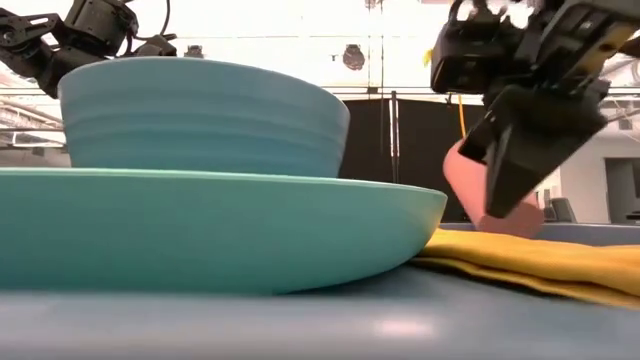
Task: Set up tray
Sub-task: Put the yellow napkin on the blue serving tray to the right of the light green plate
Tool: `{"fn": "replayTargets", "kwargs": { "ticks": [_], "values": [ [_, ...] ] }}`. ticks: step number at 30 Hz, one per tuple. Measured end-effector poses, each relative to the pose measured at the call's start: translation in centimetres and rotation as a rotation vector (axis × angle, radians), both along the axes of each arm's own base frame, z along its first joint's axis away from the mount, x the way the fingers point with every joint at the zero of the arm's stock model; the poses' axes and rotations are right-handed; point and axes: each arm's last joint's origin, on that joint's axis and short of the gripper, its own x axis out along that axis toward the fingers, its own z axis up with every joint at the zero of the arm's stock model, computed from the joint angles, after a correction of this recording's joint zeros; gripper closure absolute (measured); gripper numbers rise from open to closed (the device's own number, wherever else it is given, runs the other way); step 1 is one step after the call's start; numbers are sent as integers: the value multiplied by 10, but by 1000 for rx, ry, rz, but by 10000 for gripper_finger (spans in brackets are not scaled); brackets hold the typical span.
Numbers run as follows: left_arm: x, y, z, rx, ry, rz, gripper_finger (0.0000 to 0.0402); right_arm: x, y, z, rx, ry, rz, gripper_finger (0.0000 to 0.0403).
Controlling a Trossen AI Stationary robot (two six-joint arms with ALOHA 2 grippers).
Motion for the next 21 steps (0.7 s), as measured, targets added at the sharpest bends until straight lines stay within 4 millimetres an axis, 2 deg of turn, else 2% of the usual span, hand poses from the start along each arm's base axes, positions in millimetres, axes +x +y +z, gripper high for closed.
{"fn": "replayTargets", "kwargs": {
  "ticks": [4,10,21],
  "values": [
    [0,0,0,0,1,0,321,1,-4,-10,9,-47,0,403],
    [0,0,-1,2,6,-1,321,-3,-4,-30,18,14,-44,403],
    [0,0,-1,6,11,-1,321,-14,14,-35,54,41,-118,403]
  ]
}}
